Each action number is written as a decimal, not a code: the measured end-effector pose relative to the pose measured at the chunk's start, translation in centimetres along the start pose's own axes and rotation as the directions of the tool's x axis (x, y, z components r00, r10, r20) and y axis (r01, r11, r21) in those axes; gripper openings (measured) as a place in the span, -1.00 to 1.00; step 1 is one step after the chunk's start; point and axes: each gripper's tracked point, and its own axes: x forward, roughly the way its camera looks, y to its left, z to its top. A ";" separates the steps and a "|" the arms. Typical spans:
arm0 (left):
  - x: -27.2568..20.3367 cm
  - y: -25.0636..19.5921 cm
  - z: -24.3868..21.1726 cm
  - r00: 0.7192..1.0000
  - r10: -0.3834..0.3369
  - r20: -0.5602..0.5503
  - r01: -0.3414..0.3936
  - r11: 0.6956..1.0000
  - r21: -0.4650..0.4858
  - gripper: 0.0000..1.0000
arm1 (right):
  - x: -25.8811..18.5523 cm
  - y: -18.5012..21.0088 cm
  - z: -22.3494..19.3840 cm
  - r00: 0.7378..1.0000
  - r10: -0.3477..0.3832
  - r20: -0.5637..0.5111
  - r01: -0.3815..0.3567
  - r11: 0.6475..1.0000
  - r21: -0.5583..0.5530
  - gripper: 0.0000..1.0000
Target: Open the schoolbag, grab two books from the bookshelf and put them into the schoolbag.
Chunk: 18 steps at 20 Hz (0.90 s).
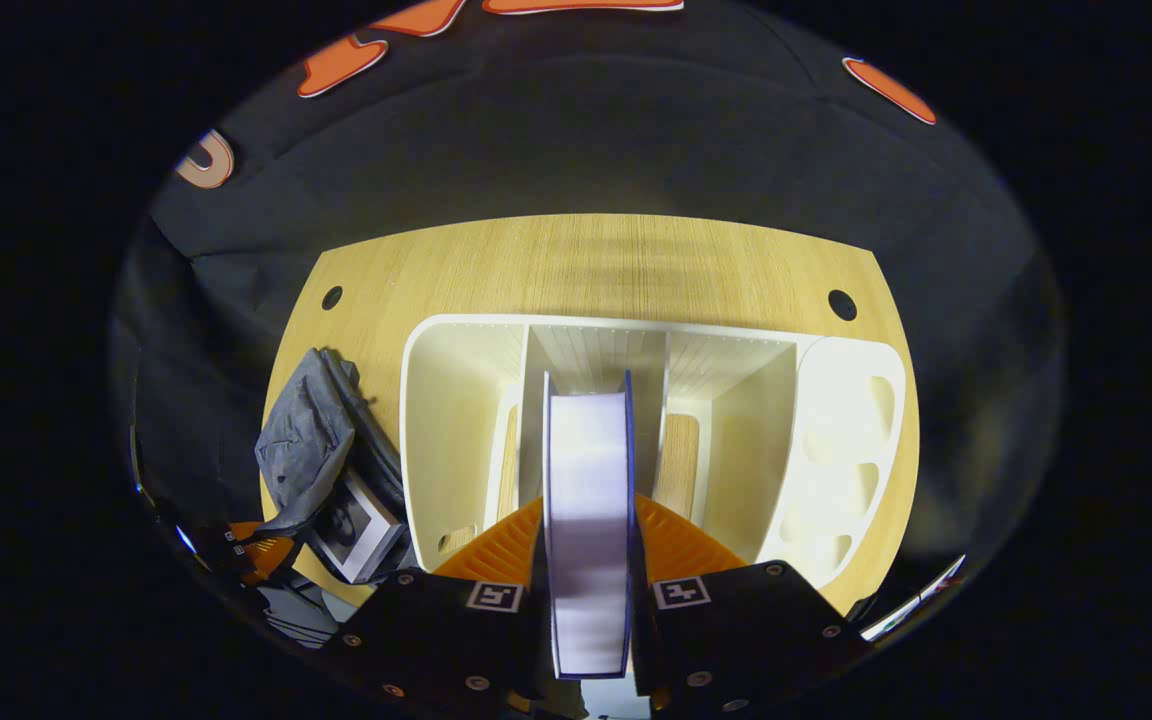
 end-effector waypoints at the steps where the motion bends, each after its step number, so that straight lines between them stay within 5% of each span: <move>1: 0.1 0.1 -0.3 1.000 -0.006 0.003 0.006 1.000 -0.003 -0.92 | -0.8 -0.2 -0.2 1.000 -0.007 0.014 0.007 1.000 0.001 -0.35; 12: -0.4 0.1 -0.3 0.995 -0.094 0.014 0.093 0.991 0.093 -0.92 | -8.9 1.4 -7.6 0.991 -0.042 0.125 0.031 0.995 0.093 -0.36; 18: -0.5 0.0 -0.2 0.991 -0.134 -0.004 0.133 0.978 0.162 -0.92 | -11.4 1.6 -13.0 0.987 -0.038 0.158 0.001 0.974 0.229 -0.36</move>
